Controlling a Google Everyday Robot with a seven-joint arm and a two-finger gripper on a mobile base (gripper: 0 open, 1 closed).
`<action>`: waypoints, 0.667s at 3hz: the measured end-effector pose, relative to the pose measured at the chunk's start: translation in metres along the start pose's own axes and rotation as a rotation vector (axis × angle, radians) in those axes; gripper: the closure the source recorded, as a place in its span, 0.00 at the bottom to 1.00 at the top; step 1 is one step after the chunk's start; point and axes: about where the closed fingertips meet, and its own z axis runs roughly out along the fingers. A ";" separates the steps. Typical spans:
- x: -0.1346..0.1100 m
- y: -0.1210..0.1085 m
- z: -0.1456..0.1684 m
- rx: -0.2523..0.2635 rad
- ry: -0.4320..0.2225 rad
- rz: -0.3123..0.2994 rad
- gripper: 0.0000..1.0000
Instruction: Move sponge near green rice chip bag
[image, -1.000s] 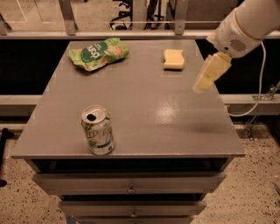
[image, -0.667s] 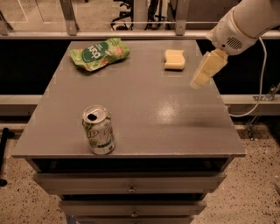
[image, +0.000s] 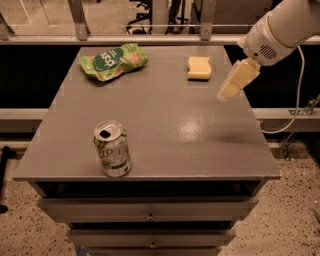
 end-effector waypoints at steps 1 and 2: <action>-0.005 -0.038 0.038 0.036 -0.115 0.158 0.00; -0.012 -0.066 0.069 0.057 -0.175 0.255 0.00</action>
Offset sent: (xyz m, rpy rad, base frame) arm 0.1355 0.0045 -0.0450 0.3517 -0.0529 -0.2842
